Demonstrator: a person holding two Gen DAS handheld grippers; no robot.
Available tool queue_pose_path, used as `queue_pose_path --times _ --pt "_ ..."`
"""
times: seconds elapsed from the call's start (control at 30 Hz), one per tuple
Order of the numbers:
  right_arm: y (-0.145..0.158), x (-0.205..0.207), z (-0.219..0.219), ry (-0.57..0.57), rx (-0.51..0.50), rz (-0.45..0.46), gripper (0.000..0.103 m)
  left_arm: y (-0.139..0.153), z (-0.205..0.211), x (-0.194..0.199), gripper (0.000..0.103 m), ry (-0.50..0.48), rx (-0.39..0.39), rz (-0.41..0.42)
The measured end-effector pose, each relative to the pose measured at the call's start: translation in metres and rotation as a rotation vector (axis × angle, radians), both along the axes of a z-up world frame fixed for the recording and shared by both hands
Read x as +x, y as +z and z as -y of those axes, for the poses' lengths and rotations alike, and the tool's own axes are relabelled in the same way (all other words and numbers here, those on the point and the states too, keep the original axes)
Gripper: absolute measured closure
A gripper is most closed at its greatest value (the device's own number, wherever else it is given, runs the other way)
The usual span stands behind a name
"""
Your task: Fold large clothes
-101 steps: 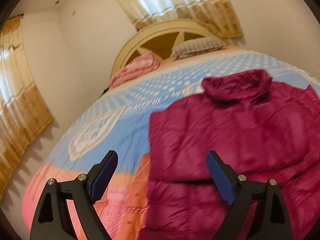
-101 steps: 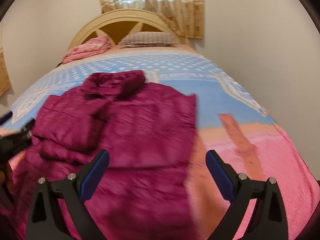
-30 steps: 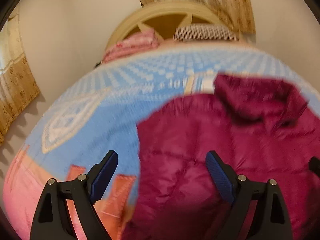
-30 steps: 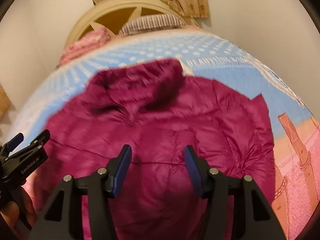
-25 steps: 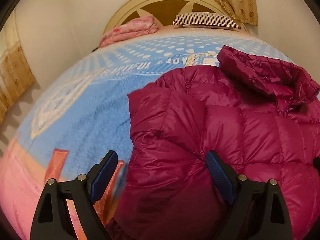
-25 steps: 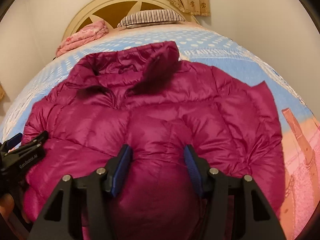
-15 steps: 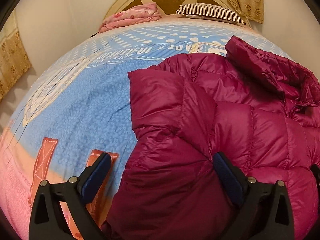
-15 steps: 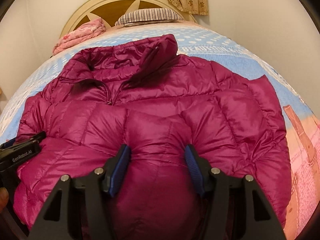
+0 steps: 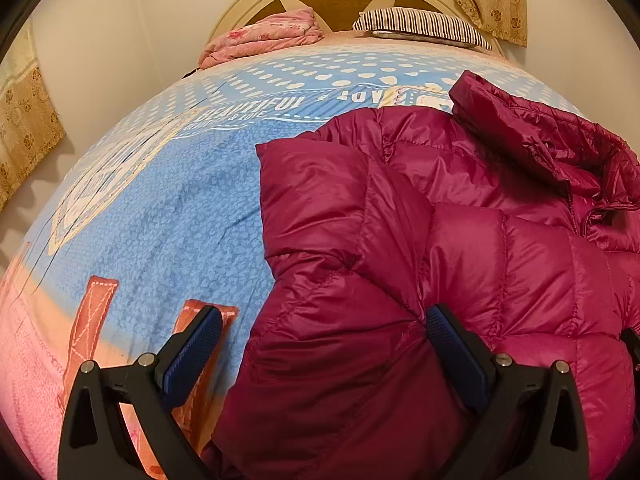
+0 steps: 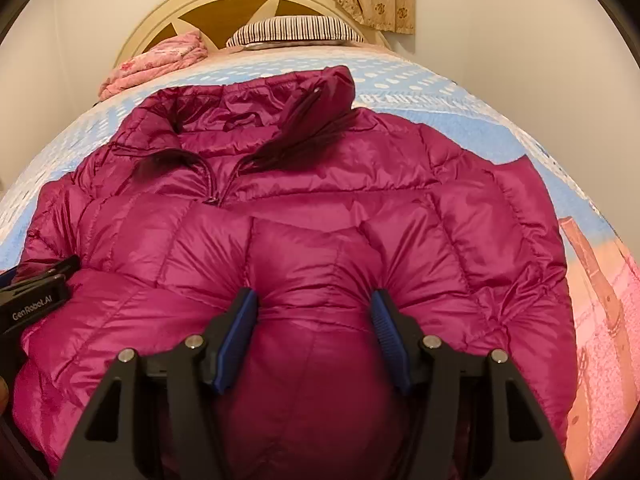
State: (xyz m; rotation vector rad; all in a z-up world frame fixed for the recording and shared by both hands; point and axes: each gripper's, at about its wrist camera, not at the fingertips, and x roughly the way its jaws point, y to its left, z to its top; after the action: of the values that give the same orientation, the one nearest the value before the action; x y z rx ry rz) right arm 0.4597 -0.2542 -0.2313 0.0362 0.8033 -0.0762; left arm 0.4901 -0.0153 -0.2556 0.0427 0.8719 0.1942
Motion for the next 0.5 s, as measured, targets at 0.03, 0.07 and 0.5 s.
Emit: queue_pose_path --times 0.03,0.07,0.5 --pt "-0.0001 0.0001 -0.0003 -0.001 -0.003 0.0 0.042 -0.0001 -0.0005 0.0001 0.001 0.0 0.001 0.0" --pt "-0.0003 0.0002 -0.0008 -0.002 -0.006 -0.001 0.042 0.0003 -0.0011 0.0001 0.001 0.0 0.0 -0.001" --pt "-0.0009 0.0016 -0.002 -0.004 -0.018 -0.004 0.041 -0.0003 -0.0012 -0.0008 0.001 -0.001 -0.004 -0.001"
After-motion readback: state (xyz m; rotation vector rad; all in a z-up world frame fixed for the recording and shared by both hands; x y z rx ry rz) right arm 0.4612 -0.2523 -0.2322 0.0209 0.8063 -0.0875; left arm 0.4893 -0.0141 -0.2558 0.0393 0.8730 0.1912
